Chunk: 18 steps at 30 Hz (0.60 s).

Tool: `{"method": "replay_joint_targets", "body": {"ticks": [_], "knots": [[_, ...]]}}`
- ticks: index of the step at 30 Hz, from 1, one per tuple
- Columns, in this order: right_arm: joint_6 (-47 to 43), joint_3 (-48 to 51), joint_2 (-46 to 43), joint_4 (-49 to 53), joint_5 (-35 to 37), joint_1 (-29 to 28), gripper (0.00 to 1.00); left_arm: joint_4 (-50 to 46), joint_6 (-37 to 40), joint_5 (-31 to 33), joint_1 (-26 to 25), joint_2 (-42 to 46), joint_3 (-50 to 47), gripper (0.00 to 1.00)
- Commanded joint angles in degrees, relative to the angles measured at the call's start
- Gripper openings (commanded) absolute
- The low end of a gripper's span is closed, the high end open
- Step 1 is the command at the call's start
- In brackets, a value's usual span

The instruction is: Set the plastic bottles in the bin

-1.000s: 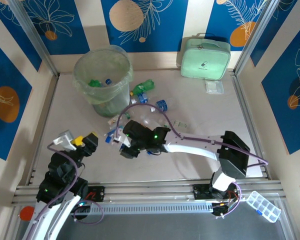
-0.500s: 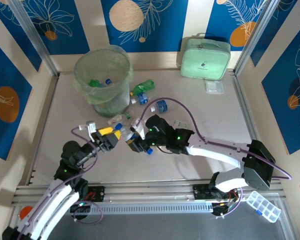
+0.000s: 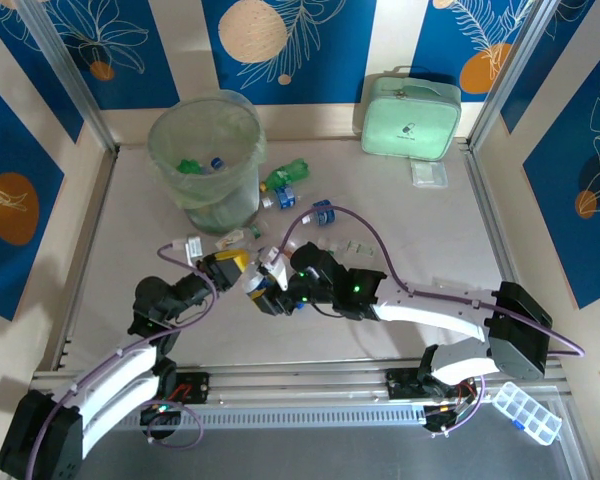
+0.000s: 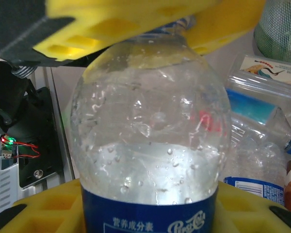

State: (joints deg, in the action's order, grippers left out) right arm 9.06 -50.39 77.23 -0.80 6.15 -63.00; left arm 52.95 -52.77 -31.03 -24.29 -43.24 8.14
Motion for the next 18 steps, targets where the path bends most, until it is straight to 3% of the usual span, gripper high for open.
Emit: {"method": "replay_joint_targets", "body": {"ticks": [1,4,5,8,10,13,18], "knots": [[1.6,0.6,-1.2,-2.8,1.5,0.5,0.27,2.4,2.1,-1.0,-1.3,2.4,-0.5,0.21],[1.7,1.2,-0.9,-3.7,2.5,0.5,0.27,1.9,2.5,-0.7,-1.8,2.7,-0.5,0.21],[1.7,1.3,-0.9,-3.8,2.9,0.5,0.27,2.0,2.5,-0.7,-2.0,2.7,-0.4,0.26],[1.6,1.6,-1.4,-3.9,4.3,0.5,0.27,1.4,2.3,-0.4,-2.2,2.8,-0.5,0.55],[1.6,2.0,-1.9,-4.1,4.6,0.6,0.27,0.2,2.7,-0.3,-2.3,3.3,-0.3,0.58],[1.7,2.1,-2.4,-3.9,4.7,0.7,0.27,-2.5,3.8,0.2,-2.3,4.8,0.0,0.56],[1.7,2.4,-2.1,-4.0,5.1,0.7,0.27,-5.8,5.1,1.6,-2.5,6.9,0.0,0.30]]}}
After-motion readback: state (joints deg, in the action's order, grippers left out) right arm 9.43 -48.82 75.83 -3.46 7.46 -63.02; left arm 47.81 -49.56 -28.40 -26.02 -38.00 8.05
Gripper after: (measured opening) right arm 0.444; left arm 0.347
